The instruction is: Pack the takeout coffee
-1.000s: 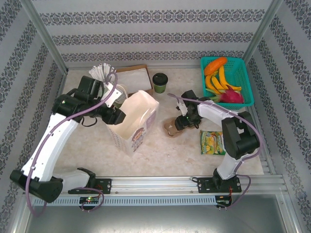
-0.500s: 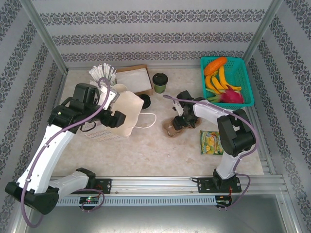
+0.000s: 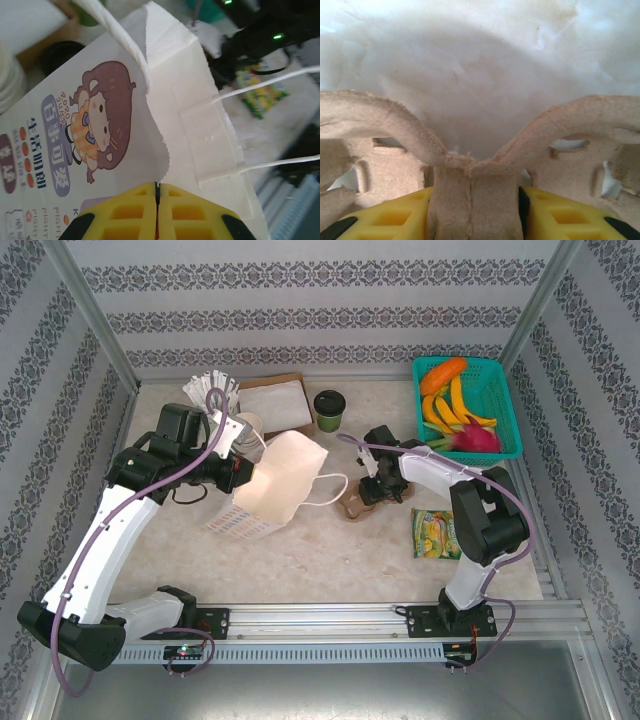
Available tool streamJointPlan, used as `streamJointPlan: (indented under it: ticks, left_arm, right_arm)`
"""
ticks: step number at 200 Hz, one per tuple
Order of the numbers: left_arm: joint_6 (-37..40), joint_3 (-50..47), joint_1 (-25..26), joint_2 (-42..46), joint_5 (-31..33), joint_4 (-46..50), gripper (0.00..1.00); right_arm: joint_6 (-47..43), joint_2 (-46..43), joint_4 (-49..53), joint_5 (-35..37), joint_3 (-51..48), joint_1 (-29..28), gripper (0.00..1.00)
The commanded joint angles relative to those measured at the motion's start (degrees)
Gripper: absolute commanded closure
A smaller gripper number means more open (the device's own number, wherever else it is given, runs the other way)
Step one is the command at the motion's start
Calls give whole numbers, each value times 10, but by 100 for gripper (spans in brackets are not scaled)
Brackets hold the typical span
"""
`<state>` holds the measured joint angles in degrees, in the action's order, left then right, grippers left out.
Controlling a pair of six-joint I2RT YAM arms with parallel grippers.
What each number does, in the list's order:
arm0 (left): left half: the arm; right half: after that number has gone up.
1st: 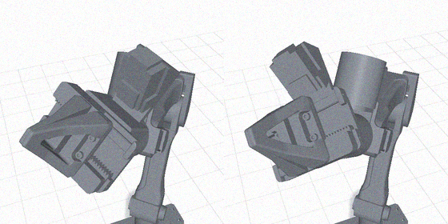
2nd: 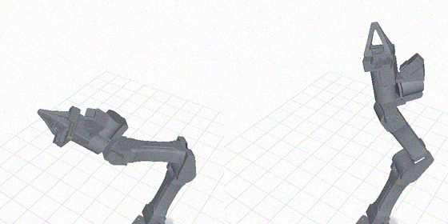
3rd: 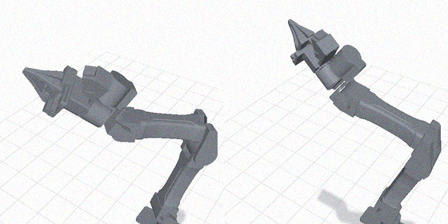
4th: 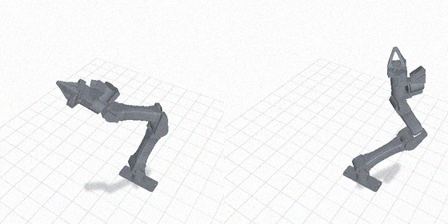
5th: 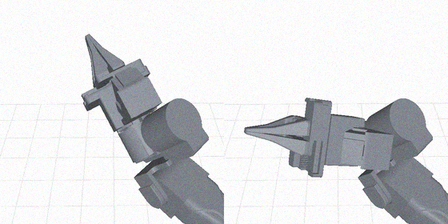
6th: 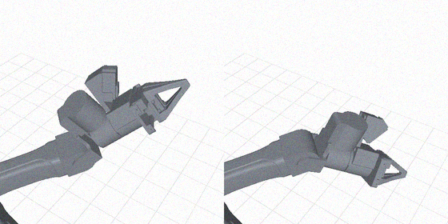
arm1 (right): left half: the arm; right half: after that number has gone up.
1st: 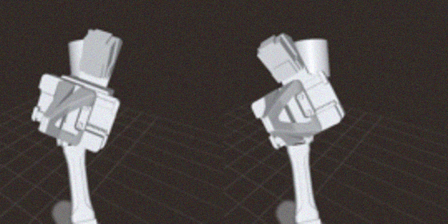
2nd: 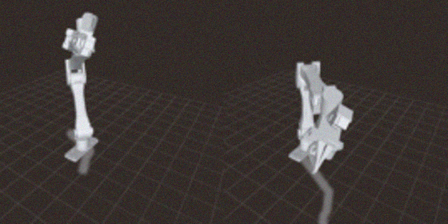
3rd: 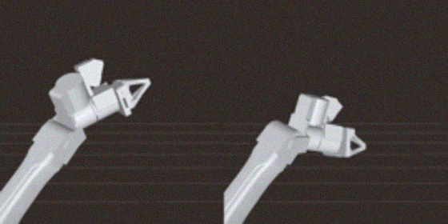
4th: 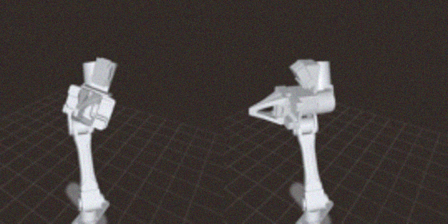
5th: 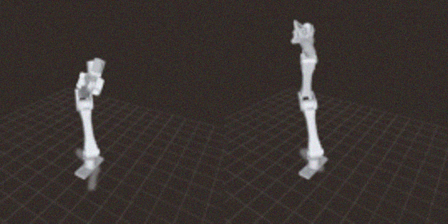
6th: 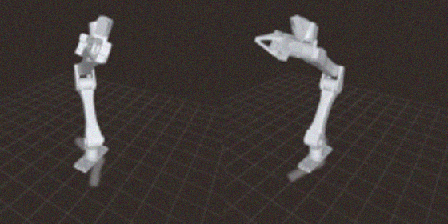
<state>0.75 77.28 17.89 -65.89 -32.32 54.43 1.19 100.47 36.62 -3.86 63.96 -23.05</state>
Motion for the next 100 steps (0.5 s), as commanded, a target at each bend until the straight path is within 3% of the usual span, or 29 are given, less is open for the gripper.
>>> streamJointPlan:
  ticks: [1,28,38,61,78,100]
  left_arm:
    - [-27,-2,-4,0,-142,-33,100]
    - [-14,-30,-4,-9,-182,-46,100]
    - [-6,-34,-4,-20,-168,-46,89]
    - [31,-18,-5,-60,-150,-18,78]
    - [55,2,-4,-70,-157,-1,59]
    - [72,5,-5,-52,-130,-7,47]
  right_arm:
    - [9,-28,24,14,-19,0,55]
    - [10,-38,32,5,-27,3,56]
    - [10,-37,32,5,-28,3,56]
    - [12,-34,31,4,-24,3,56]
    - [13,-35,32,5,-22,3,56]
    - [12,-38,33,9,-20,3,56]
